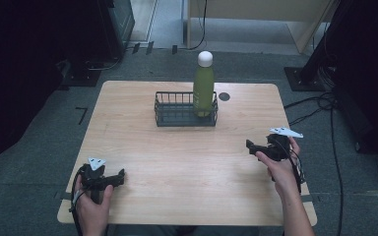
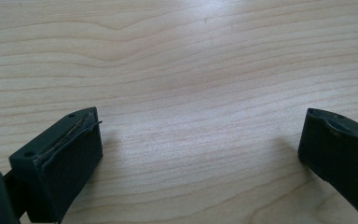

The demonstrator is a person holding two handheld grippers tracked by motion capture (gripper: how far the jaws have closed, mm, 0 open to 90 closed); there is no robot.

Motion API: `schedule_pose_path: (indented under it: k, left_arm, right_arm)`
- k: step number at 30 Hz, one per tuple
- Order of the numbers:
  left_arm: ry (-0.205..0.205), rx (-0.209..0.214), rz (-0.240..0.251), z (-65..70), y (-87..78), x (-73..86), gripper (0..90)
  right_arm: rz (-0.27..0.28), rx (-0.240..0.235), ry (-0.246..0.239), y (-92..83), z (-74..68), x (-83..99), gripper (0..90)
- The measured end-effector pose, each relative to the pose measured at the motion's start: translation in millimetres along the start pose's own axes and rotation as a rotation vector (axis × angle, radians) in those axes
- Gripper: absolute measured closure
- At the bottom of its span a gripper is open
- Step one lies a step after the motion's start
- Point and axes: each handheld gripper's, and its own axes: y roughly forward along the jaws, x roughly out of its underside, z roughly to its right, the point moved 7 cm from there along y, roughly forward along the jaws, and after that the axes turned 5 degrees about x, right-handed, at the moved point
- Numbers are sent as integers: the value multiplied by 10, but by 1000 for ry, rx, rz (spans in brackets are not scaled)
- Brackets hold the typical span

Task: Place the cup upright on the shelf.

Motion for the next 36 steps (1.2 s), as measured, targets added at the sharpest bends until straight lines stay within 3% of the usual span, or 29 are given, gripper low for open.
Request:
schedule_pose_path:
  k: [15,36]
  left_arm:
    - [2,0,-2,-1,-1,1,0]
    - [2,0,-2,-1,-1,1,0]
  right_arm:
    - [-26,49,49,-85,320,383,48]
    - [-68,145,57,-238,698,915,47]
